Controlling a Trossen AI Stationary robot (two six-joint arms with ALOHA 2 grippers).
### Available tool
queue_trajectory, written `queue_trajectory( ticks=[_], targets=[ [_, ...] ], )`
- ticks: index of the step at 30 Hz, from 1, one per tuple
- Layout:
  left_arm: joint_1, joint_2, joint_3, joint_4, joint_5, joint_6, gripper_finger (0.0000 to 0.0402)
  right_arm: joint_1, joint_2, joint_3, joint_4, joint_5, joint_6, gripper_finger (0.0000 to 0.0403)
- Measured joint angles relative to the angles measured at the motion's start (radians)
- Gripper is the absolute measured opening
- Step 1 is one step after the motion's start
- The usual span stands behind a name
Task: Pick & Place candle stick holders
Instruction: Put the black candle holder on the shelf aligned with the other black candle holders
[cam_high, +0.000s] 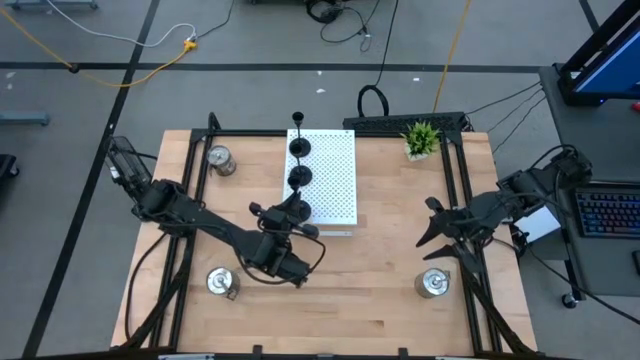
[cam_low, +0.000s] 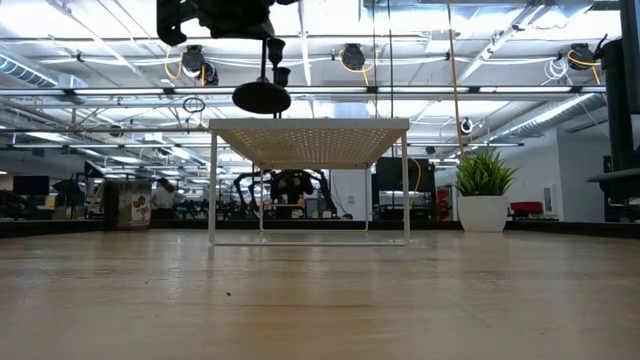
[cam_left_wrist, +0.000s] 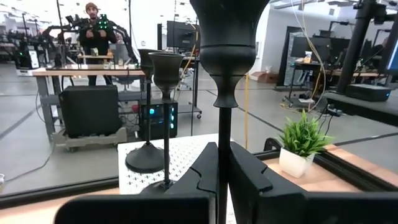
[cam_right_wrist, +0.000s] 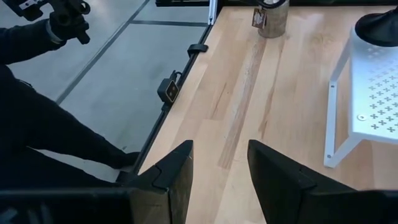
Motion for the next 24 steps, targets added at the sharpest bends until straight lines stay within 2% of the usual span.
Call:
queue_trajectory(
  ticks=[24],
  targets=[
    [0.040,0.003,0.000,0.030,0.001,0.048,0.0016,-0.006,-0.003,0.000,0.001,0.025,-0.048,0.0144]
  ],
)
